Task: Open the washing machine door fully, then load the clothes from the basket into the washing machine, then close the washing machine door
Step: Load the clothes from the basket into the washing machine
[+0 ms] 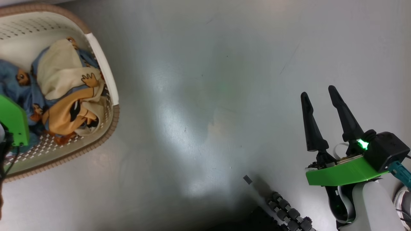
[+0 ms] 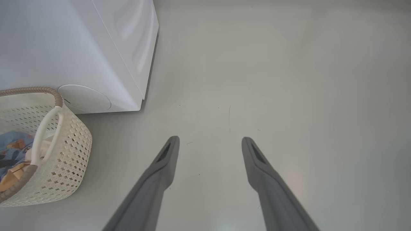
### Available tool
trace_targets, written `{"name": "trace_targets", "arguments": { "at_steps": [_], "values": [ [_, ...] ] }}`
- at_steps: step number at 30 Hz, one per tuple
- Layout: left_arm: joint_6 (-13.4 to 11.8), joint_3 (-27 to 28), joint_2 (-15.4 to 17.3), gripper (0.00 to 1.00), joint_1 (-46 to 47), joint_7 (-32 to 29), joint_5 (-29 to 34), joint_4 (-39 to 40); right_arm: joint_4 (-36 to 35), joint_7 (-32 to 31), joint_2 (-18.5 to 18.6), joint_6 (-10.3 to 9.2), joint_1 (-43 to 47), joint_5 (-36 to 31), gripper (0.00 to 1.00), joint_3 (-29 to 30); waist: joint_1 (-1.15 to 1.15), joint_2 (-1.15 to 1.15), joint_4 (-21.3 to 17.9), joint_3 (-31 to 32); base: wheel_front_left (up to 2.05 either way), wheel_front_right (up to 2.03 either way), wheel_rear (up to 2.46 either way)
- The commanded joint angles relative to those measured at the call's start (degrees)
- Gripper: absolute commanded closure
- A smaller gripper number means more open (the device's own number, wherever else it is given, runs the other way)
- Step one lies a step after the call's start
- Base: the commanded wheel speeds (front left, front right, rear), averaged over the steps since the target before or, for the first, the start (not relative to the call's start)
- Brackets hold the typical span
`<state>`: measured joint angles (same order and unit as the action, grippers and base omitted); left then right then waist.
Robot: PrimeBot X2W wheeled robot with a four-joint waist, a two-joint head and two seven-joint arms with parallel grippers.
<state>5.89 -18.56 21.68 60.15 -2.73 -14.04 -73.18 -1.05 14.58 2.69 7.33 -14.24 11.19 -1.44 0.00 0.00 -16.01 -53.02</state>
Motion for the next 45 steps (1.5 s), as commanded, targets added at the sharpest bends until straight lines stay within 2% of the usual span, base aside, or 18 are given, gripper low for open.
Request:
{"name": "trace_targets", "arguments": {
  "at_steps": [1,9,26,27,28,45],
  "values": [
    [-0.7,0.6,3.1,0.00,-0.6,-0.4,0.6,-0.1,-1.3,0.4,0.2,0.16,2.7,0.4,0.00,-1.2,0.00,0.00,-0.3,-0.3,0.00,0.00,0.00],
    [-2.9,0.2,2.7,0.00,0.7,-3.6,0.1,-0.5,-2.1,0.4,0.2,0.16,3.4,0.5,0.00,-1.3,0.00,0.00,-0.3,-1.2,0.00,0.00,0.00],
    [-4.5,-1.5,1.4,0.01,2.4,-7.5,-0.4,-0.7,-3.8,0.4,0.2,0.16,5.2,0.2,0.00,-1.5,0.00,0.00,-0.1,-2.6,0.00,0.00,0.00],
    [-4.5,-1.5,1.4,0.60,2.4,-7.9,-0.5,-0.8,-3.8,0.4,0.2,0.16,5.2,0.1,0.00,-1.5,0.00,0.00,-0.1,-2.6,0.00,0.00,0.00],
    [-4.3,-1.5,1.3,1.00,2.4,-8.0,-0.7,-0.8,-3.8,0.4,0.2,0.16,5.2,0.1,0.00,-1.5,0.00,0.00,-0.1,-2.6,0.00,0.00,0.00],
    [-4.3,-1.2,2.4,1.00,1.3,-5.8,-3.1,-0.8,-2.9,0.4,0.2,0.16,2.5,0.6,0.00,-2.2,0.00,0.00,-0.5,-0.7,0.00,0.00,0.00]
  ]
}}
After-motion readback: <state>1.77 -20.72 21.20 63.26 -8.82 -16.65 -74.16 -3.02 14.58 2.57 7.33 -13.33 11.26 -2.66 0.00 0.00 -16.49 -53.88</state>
